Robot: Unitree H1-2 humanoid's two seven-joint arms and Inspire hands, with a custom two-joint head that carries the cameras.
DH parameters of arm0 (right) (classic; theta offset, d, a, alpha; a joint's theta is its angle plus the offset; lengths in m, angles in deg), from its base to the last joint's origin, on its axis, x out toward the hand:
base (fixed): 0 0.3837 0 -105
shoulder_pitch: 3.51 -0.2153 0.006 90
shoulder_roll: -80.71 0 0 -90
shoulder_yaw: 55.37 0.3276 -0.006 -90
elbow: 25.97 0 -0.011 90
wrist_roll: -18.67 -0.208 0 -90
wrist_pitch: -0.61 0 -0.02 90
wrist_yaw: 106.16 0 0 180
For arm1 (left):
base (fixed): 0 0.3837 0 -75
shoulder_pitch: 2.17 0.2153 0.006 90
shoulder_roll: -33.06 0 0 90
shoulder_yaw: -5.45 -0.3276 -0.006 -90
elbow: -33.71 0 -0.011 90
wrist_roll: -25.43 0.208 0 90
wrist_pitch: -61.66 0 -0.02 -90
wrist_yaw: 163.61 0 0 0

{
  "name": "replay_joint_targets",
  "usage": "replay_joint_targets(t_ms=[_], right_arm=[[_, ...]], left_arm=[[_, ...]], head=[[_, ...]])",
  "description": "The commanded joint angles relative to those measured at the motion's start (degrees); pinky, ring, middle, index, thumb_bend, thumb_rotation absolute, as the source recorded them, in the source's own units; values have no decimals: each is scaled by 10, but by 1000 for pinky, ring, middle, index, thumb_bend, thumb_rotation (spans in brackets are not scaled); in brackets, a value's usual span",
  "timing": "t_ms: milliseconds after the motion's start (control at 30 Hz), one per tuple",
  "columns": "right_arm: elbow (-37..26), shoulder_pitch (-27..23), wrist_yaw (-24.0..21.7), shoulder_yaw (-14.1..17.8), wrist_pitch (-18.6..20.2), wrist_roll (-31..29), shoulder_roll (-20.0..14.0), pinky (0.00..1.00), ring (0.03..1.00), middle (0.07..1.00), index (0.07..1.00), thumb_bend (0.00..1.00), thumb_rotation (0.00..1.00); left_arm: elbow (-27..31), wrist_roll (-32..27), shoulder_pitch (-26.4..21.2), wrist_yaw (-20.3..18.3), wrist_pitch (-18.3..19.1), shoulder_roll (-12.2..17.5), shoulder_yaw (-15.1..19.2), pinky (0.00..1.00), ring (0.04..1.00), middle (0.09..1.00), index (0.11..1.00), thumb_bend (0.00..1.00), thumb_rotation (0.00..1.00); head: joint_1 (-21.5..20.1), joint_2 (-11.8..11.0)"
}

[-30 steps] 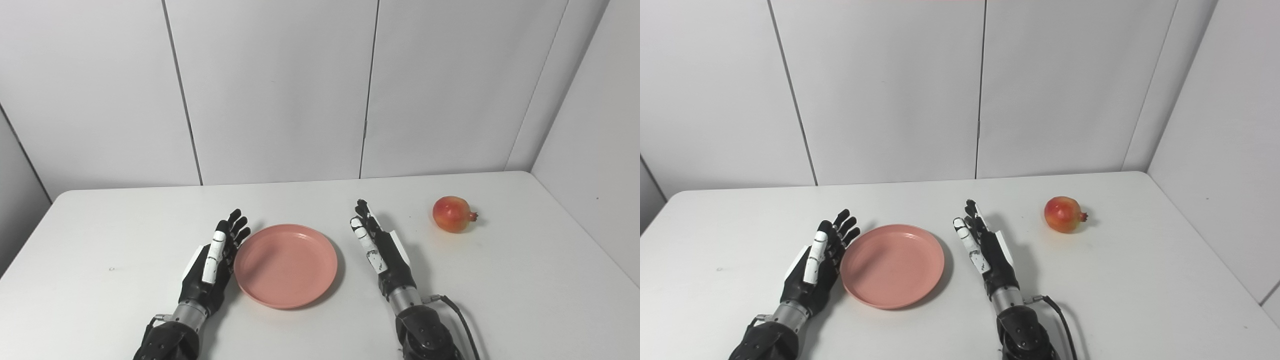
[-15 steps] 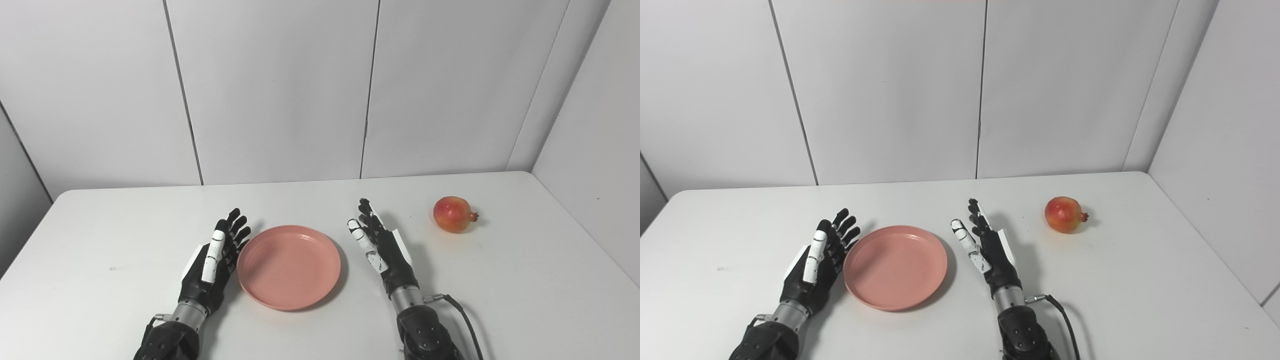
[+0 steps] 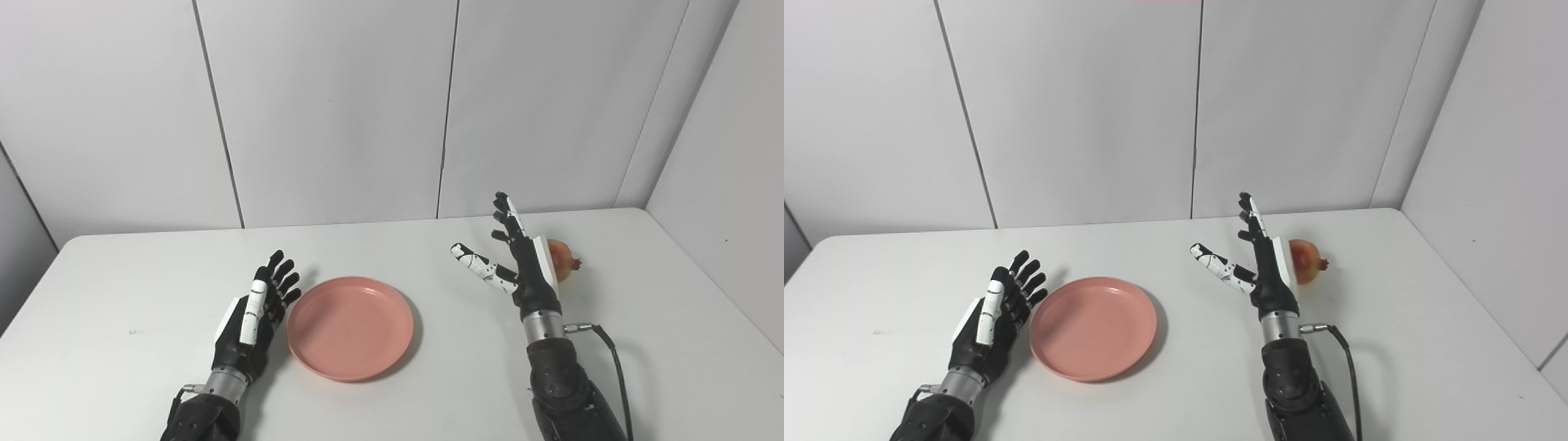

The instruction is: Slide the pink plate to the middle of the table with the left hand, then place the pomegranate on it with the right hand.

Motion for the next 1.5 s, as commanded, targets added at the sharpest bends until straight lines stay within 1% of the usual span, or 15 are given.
replay_joint_targets(t_ms=[0,67,133,267,333,500,667,767,800,900,967,1100,1267,1367,1467], right_arm=[[-27,-30,15,7,3,18,-17,854,930,940,943,694,478],[-32,-31,15,11,10,24,-23,851,926,938,943,703,463],[-36,-32,15,14,17,29,-28,859,924,936,941,717,460],[-36,-36,16,16,26,42,-41,817,899,933,933,748,470],[-38,-36,16,16,35,53,-48,806,887,928,931,754,487],[-33,-43,21,18,62,80,-66,808,883,914,912,798,470],[-22,-50,17,21,81,85,-85,793,868,896,905,781,425],[-8,-53,21,25,81,86,-99,773,860,895,899,797,443],[-5,-54,21,27,82,86,-103,775,865,899,900,809,472],[3,-55,24,27,91,94,-114,779,874,909,902,814,496],[11,-57,30,26,89,101,-120,776,872,909,901,811,489],[30,-62,43,26,84,108,-130,762,854,895,893,800,462],[52,-67,56,27,92,117,-140,763,854,896,899,798,433],[62,-67,59,25,103,121,-142,758,859,901,901,809,432],[78,-69,55,24,105,119,-145,762,869,909,908,837,462]], left_arm=[[-19,1,5,-15,-22,1,-4,967,989,998,999,640,1000],[-21,-2,3,-14,-26,0,-3,979,997,1000,1000,631,1000],[-25,3,3,-2,-36,-3,1,968,990,997,1000,620,1000],[-31,10,2,18,-43,-9,6,943,965,976,978,616,1000],[-32,11,2,15,-44,-7,5,947,965,977,979,614,1000],[-32,1,0,-7,-41,1,0,979,998,999,1000,628,1000],[-37,7,-1,-2,-47,-1,4,965,988,995,998,629,1000],[-39,11,-2,14,-46,-7,10,941,966,978,982,633,1000],[-39,12,-2,16,-46,-7,10,938,962,974,976,632,1000],[-39,11,-2,6,-44,-2,5,946,971,984,988,631,1000],[-38,6,-2,-7,-43,2,1,963,987,996,997,630,1000],[-38,2,-4,-13,-40,3,1,980,1000,1000,1000,632,1000],[-44,14,-4,10,-47,-2,7,932,960,971,976,639,1000],[-43,13,-3,11,-44,-1,7,935,956,969,971,640,1000],[-44,9,-4,4,-44,1,6,937,962,973,978,637,1000]], head=[[1,1],[1,0],[1,0],[2,-1],[1,-1],[-2,-1],[-5,-2],[-6,-3],[-6,-3],[-8,-2],[-8,-1],[-10,-2],[-10,-2],[-13,-2],[-14,0]])
